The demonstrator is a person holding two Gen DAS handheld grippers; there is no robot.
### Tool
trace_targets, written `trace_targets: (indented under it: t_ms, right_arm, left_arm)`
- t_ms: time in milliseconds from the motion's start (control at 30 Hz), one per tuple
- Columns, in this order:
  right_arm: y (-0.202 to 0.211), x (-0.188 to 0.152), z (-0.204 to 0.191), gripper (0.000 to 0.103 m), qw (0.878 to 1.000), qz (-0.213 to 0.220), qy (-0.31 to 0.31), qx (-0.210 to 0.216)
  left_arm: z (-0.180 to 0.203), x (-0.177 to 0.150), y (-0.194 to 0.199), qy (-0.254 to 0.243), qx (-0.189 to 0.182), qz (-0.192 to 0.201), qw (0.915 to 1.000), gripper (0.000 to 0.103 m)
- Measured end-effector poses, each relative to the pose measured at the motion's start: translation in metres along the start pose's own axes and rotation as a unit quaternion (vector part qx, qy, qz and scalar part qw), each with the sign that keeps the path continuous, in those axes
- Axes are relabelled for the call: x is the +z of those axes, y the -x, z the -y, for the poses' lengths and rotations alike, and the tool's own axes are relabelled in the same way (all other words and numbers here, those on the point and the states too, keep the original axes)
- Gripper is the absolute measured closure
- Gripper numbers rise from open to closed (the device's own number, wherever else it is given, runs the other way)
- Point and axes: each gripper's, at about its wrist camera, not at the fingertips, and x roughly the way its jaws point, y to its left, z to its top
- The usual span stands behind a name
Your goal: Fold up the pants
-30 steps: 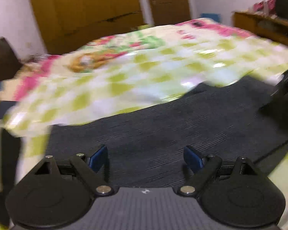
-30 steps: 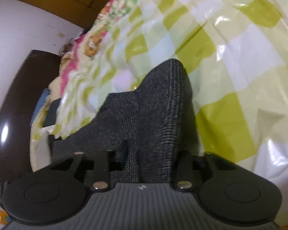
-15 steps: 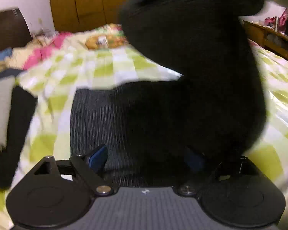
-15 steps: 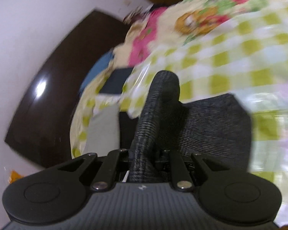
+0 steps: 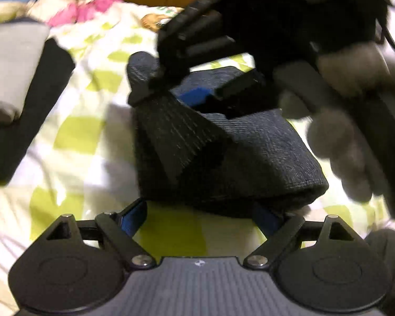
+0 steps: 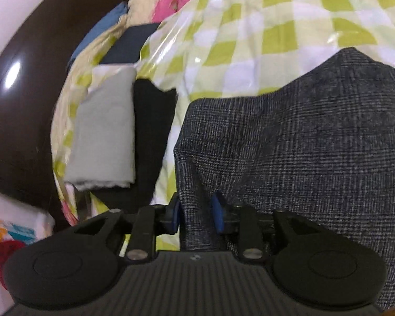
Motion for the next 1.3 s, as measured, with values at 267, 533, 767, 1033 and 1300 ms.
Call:
trace_targets:
  t_ms: [267, 533, 767, 1033, 1300]
  right_arm:
    - [0.036, 0.006, -0.01, 0.058, 0.997, 0.032, 0.029, 0.062]
    - [0.074, 0.021, 0.016, 0.047, 0.995, 0.081, 0.058, -0.007]
    - [0.094, 0.028, 0.064, 0.047, 0.986, 0.113, 0.075, -0.099]
    - [0.103, 0.004, 0.078, 0.047, 0.982, 0.143, 0.084, -0.095]
    - [0.059, 0.022, 0.045, 0.048, 0.98, 0.12, 0.159, -0.002]
  left_arm:
    - [-0.02, -0.011, 0.037, -0.003, 0.057, 0.012, 0.9983, 0.004]
    - [-0.018, 0.033, 0.064, -0.006, 0.054, 0.103, 0.9932, 0.004]
    - [-0.016, 0.061, 0.019, -0.013, 0.068, 0.099, 0.9927, 0.004]
    - [-0.034, 0.044, -0.044, 0.05, -0.024, 0.007, 0.9985, 0.016]
    - [-0.033, 0.054, -0.025, 0.008, -0.004, 0.001, 1.0, 0.015]
